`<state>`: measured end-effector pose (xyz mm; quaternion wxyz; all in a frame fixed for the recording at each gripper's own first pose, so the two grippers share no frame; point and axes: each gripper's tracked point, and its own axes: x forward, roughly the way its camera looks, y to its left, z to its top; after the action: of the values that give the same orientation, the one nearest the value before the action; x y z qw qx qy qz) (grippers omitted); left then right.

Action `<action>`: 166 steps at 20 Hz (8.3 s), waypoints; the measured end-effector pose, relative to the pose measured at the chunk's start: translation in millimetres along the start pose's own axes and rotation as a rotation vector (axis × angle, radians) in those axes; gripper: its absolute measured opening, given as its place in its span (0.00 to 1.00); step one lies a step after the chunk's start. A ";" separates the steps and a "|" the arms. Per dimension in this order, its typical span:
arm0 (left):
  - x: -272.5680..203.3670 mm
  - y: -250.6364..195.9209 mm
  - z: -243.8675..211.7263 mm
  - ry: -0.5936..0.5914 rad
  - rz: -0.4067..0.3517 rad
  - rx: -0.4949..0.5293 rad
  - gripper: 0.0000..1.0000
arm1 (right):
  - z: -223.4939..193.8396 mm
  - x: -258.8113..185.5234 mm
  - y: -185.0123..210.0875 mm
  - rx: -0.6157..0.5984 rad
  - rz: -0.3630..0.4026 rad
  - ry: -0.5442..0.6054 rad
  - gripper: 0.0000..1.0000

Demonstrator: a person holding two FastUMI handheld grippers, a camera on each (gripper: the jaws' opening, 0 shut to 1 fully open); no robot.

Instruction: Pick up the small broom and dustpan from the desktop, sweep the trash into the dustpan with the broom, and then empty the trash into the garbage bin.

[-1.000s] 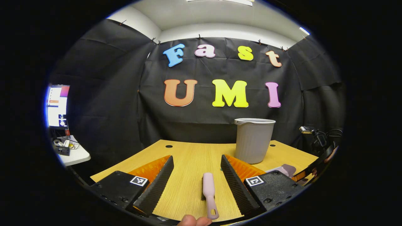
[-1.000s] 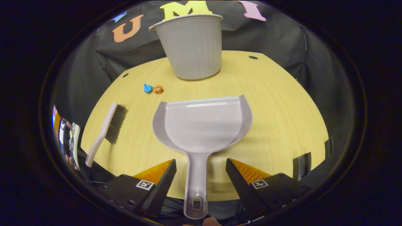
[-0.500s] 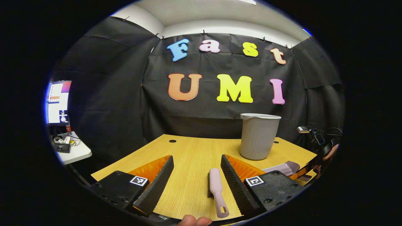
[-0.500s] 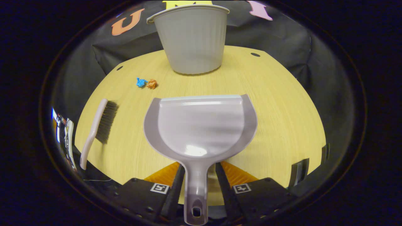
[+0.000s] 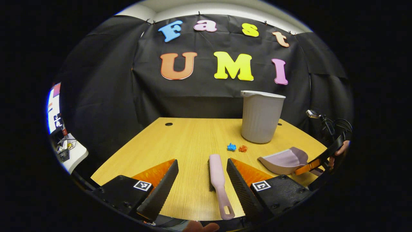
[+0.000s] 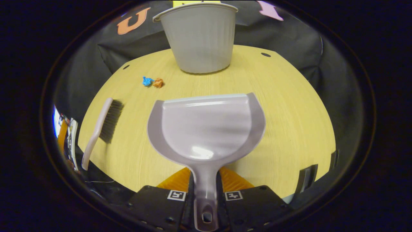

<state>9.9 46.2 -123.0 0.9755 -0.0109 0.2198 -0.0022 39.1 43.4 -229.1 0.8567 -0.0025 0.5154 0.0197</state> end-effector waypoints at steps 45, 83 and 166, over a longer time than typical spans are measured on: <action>144.9 0.5 -26.5 0.402 -0.074 0.110 0.30 | -31.7 -24.3 -19.2 -0.170 0.057 0.008 0.29; 110.9 -148.0 22.2 0.509 -0.437 0.316 0.30 | -10.9 -11.9 -20.7 -0.391 0.166 0.031 0.29; 29.2 -45.5 5.2 0.450 -0.237 0.141 0.30 | 283.0 -135.0 -37.5 -0.594 -0.412 -0.321 0.28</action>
<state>38.5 0.6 -129.8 0.8933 0.0323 0.4276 -0.1342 227.2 8.7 22.2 0.8743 -0.3505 0.3357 -0.0045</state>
